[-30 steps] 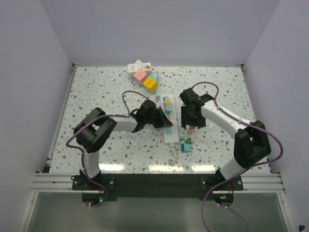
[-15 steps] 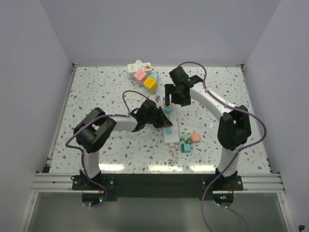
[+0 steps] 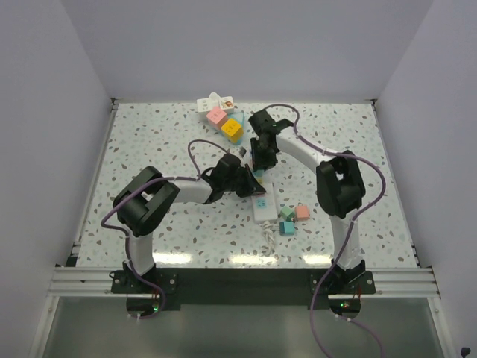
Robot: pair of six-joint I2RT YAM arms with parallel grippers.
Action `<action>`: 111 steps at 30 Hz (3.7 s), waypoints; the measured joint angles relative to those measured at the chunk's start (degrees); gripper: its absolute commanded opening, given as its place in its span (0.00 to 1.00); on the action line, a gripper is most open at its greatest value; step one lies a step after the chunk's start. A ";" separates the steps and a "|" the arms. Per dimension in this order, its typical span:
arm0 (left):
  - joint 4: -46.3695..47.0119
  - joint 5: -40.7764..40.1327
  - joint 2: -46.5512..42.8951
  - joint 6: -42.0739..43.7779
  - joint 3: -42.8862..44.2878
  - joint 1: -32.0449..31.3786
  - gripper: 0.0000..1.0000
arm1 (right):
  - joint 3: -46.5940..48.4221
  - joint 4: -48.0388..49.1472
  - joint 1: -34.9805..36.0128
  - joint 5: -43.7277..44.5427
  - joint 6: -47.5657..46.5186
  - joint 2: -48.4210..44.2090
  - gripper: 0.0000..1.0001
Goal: Pull the plug off the socket
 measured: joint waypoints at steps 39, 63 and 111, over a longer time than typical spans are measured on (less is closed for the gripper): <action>7.72 0.42 3.96 -1.29 0.59 0.66 0.00 | -26.38 -5.29 0.52 10.34 2.97 -25.09 0.79; 5.01 -0.79 2.64 -1.31 0.50 1.03 0.00 | 11.23 -2.71 0.39 4.63 -0.31 6.86 0.46; -31.19 -17.00 5.66 12.31 25.29 -0.90 0.57 | -38.45 -2.89 -1.05 13.38 7.45 -34.71 0.87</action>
